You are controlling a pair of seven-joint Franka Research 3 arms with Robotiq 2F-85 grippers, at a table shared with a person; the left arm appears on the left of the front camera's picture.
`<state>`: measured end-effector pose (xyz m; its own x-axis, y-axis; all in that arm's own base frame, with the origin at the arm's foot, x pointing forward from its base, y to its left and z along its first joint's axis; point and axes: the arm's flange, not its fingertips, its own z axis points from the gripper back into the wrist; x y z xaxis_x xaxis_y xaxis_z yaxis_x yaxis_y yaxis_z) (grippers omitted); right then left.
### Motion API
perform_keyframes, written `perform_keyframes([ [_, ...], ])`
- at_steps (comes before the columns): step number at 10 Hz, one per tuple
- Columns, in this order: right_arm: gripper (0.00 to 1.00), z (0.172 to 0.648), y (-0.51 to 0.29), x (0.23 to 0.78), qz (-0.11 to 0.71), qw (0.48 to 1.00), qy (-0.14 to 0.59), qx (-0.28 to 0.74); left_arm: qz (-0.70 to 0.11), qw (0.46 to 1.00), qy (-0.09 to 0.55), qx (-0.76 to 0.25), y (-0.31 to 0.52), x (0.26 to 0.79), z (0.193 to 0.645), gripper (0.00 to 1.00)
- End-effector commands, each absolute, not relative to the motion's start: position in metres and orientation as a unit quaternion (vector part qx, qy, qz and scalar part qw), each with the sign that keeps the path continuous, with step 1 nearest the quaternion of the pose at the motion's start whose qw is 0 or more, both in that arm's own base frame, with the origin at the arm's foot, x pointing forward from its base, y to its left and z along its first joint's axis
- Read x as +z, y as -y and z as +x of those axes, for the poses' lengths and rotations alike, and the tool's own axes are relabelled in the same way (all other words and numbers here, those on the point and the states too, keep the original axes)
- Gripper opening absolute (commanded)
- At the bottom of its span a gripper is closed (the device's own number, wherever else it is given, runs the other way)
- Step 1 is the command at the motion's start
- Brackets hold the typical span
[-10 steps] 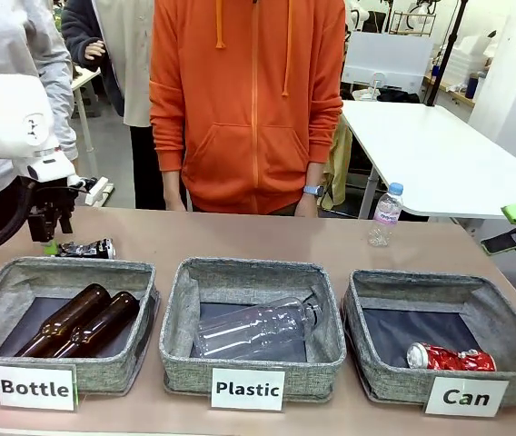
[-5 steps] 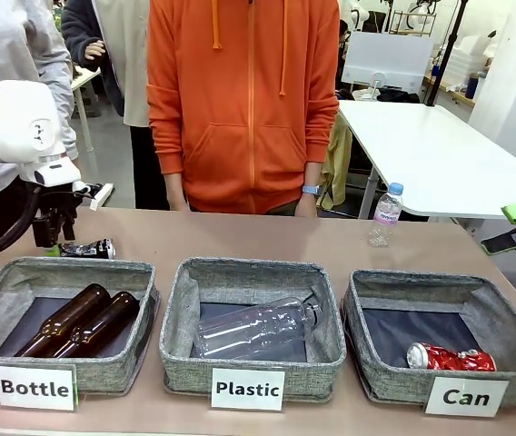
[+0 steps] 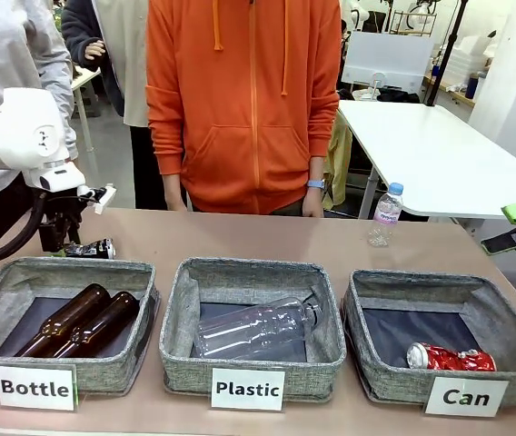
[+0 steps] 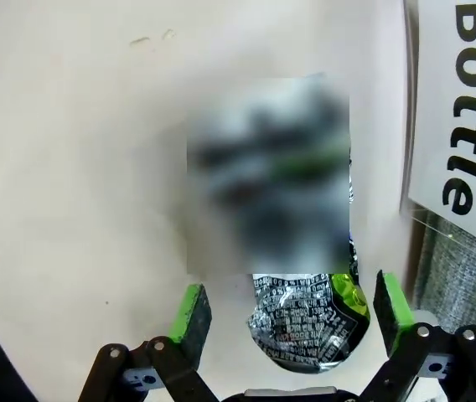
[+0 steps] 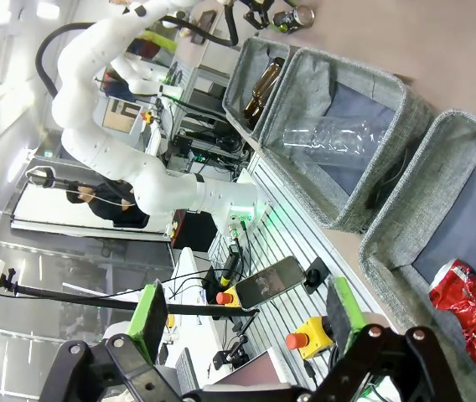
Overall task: Sort the can waste into the basket.
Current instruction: Pick up the can waste from the table and place it in the right Fabric basket.
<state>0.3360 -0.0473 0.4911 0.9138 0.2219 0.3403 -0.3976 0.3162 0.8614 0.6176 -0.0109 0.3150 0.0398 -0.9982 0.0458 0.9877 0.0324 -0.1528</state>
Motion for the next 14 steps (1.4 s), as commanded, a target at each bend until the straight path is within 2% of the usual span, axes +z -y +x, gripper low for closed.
perform_keyframes([
  [1, 1.0, 0.335, 0.051, 0.491, 0.55, 0.806, 0.08, 0.203, -0.064, 0.72, -0.04, -0.69, 0.011, 0.311, 0.616, 1.0],
  [5, 1.0, 0.335, 0.051, 0.491, 0.55, 0.806, 0.08, 0.203, -0.059, 0.714, -0.044, -0.697, 0.013, 0.299, 0.613, 1.0],
  [11, 1.0, 0.335, 0.051, 0.491, 0.55, 0.806, 0.08, 0.203, -0.018, 0.742, -0.025, -0.67, 0.017, 0.294, 0.615, 1.0],
  [12, 1.0, 0.335, 0.051, 0.491, 0.55, 0.806, 0.08, 0.203, -0.014, 0.747, -0.024, -0.664, 0.017, 0.293, 0.617, 0.68],
  [13, 1.0, 0.335, 0.051, 0.491, 0.55, 0.806, 0.08, 0.203, -0.011, 0.747, -0.022, -0.665, 0.017, 0.294, 0.617, 0.42],
  [14, 1.0, 0.335, 0.051, 0.491, 0.55, 0.806, 0.08, 0.203, -0.009, 0.747, -0.019, -0.664, 0.017, 0.295, 0.617, 0.1],
])
